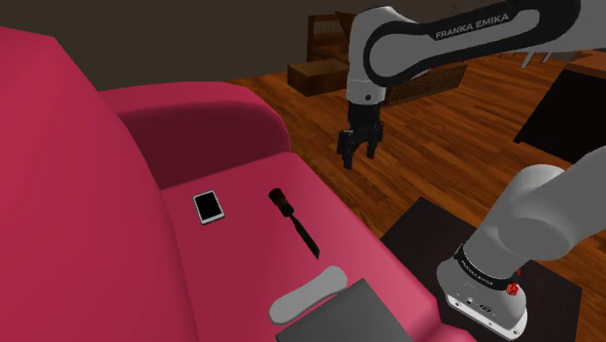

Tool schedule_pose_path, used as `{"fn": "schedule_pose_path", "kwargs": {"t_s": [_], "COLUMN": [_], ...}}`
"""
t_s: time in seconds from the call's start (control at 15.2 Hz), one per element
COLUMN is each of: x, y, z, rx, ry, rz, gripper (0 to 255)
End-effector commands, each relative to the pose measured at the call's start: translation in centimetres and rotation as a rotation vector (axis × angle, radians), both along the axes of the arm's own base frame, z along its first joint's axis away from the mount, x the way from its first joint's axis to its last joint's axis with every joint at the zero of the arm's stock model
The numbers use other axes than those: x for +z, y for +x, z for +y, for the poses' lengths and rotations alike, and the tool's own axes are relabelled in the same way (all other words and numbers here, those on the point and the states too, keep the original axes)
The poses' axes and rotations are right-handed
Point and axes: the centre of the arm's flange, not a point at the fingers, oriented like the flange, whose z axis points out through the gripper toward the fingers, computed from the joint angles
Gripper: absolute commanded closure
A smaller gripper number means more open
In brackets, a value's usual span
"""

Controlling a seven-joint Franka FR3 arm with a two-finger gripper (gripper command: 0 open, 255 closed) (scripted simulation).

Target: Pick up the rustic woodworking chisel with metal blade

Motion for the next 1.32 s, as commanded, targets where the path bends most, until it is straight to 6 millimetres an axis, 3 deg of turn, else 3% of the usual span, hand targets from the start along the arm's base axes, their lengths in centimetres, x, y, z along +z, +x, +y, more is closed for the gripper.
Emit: {"fn": "schedule_pose_path", "kwargs": {"t_s": [0.0,1.06,1.25], "x": [-1.8,-16.5,-18.2], "y": [1.6,12.7,13.1], "z": [1.6,14.0,14.4], "rx": [-0.014,-0.116,-0.12], "ry": [-0.009,-0.089,-0.092], "rz": [0.008,0.074,0.076], "gripper": [0,0,0]}}
